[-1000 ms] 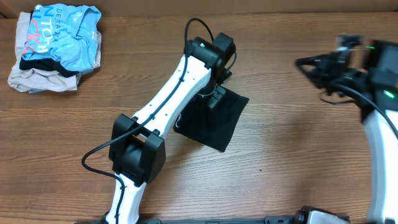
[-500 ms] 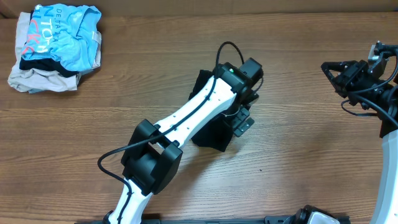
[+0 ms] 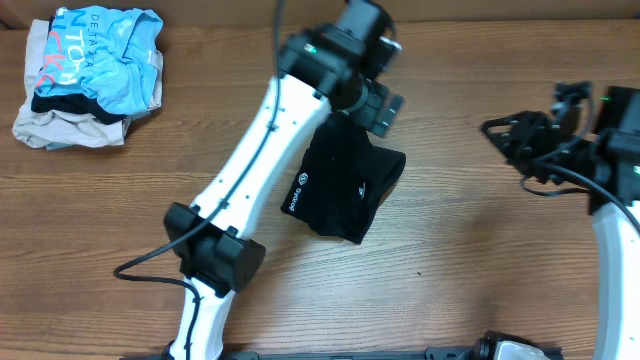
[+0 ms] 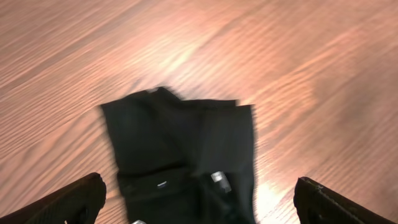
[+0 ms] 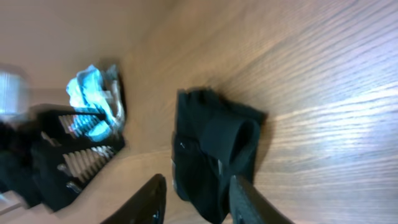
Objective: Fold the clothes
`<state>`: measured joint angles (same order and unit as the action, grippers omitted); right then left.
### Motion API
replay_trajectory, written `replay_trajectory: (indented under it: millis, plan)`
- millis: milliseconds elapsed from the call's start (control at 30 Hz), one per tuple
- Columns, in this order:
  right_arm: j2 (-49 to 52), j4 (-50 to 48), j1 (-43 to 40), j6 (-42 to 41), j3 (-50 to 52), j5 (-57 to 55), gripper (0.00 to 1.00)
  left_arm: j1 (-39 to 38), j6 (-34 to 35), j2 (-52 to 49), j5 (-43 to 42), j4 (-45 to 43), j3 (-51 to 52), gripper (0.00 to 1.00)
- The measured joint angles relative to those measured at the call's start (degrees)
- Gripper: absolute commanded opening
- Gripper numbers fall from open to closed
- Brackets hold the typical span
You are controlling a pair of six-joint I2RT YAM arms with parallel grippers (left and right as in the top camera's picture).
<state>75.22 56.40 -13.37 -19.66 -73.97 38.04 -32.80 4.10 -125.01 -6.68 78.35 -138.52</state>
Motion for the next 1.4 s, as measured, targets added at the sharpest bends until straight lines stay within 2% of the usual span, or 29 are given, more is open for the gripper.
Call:
replay_trajectory:
  millis: [133, 267, 433, 567, 700, 833, 867, 1200, 1400]
  plan:
    - [2.49, 0.20, 5.42, 0.90, 0.00, -4.55, 0.54, 2.69, -1.77, 0.02, 0.02, 4.20, 0.50, 0.99]
    - [4.15, -0.11, 6.64, 1.40, 0.00, -7.39, 0.59, 2.54, -3.19, 0.02, -0.02, 5.27, 4.96, 0.81]
    - [4.42, -0.15, 6.01, 1.51, 0.00, -10.32, 0.63, 2.12, -2.71, 0.00, -0.04, 4.02, 17.09, 0.72]
    - [4.42, -0.22, 5.86, 1.70, 0.00, -12.04, 0.65, 2.12, -2.73, 0.00, -0.02, 0.79, 26.21, 0.73]
    - [4.46, -0.20, 5.86, 1.75, 0.00, -13.05, 0.66, 2.12, -2.75, 0.00, -0.02, -3.98, 32.26, 0.79]
    - [4.46, -0.20, 5.86, 1.73, 0.00, -13.40, 0.66, 2.01, -2.78, 0.00, 0.00, -8.74, 36.20, 0.98]
    - [4.46, -0.22, 5.86, 1.70, 0.00, -13.44, 0.66, 2.01, -2.69, 0.00, 0.02, -10.23, 37.44, 1.00]
    - [4.46, -0.15, 5.86, 1.68, 0.00, -13.46, 0.66, 1.75, -2.56, 1.64, 2.29, -17.73, 45.64, 1.00]
    - [4.46, -0.15, 5.86, 1.70, 0.00, -13.49, 0.67, 1.66, -2.60, 1.51, 13.27, -18.36, 47.10, 1.00]
